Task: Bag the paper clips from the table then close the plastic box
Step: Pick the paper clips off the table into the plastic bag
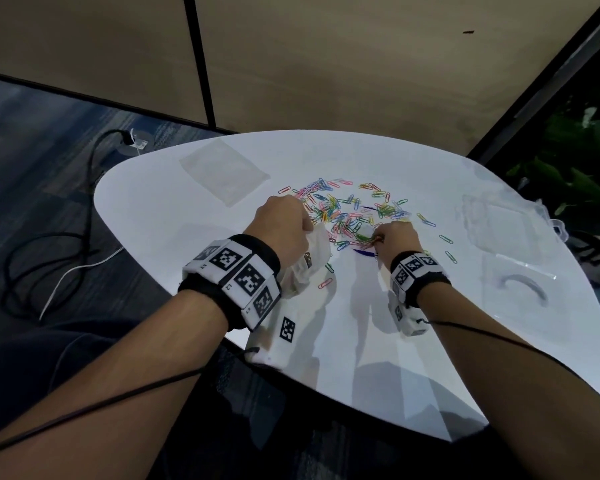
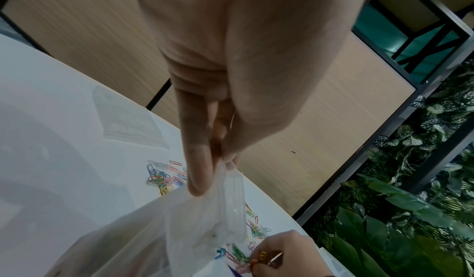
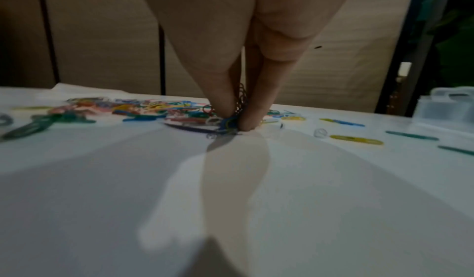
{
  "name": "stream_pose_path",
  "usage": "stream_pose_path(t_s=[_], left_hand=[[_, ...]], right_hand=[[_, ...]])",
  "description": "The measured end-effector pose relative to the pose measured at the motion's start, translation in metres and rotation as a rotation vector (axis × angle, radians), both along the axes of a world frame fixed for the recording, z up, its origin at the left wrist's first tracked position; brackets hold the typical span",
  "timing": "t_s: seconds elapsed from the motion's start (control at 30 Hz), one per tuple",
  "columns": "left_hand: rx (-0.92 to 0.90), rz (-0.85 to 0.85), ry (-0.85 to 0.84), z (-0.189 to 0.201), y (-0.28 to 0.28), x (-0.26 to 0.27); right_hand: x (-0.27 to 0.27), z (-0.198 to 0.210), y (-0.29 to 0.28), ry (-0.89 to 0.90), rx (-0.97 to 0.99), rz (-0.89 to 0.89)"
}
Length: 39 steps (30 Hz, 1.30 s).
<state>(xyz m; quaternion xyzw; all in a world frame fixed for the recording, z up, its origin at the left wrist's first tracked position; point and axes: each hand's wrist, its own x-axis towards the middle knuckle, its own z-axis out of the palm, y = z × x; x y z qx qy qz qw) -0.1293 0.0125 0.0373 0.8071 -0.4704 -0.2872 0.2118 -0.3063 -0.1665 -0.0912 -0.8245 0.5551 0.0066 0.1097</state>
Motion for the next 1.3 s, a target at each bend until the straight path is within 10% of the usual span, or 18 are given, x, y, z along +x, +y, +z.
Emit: stream_pose_path(t_s=[0.13, 0.27, 0.37, 0.63, 1.0, 1.2, 1.3], left_hand=[[-0.001, 0.016, 0.006, -0.001, 0.000, 0.000], [0.003, 0.031, 0.010, -0.003, -0.002, -0.002], [-0.008, 0.056, 0.008, -0.003, -0.004, -0.003], [-0.053, 0.126, 0.053, -0.005, -0.006, -0.002], [-0.088, 0.156, 0.080, -0.006, -0.009, 0.001], [-0.084, 0.142, 0.076, -0.004, -0.007, 0.001], [-0.075, 0.137, 0.077, -0.004, -0.007, 0.001]], right_hand=[[-0.019, 0.008, -0.010, -0.264, 0.185, -0.270], [-0.015, 0.033, -0.014, -1.074, 0.664, -0.577], [0.005, 0.068, 0.000, -1.353, 0.977, -0.472], [0.047, 0.111, 0.059, -0.985, 1.222, -0.101], [0.077, 0.092, 0.099, -0.413, 0.256, 0.190], [0.067, 0.107, 0.091, -0.286, 0.448, 0.403], [0.047, 0.112, 0.067, -0.633, 0.818, 0.229]])
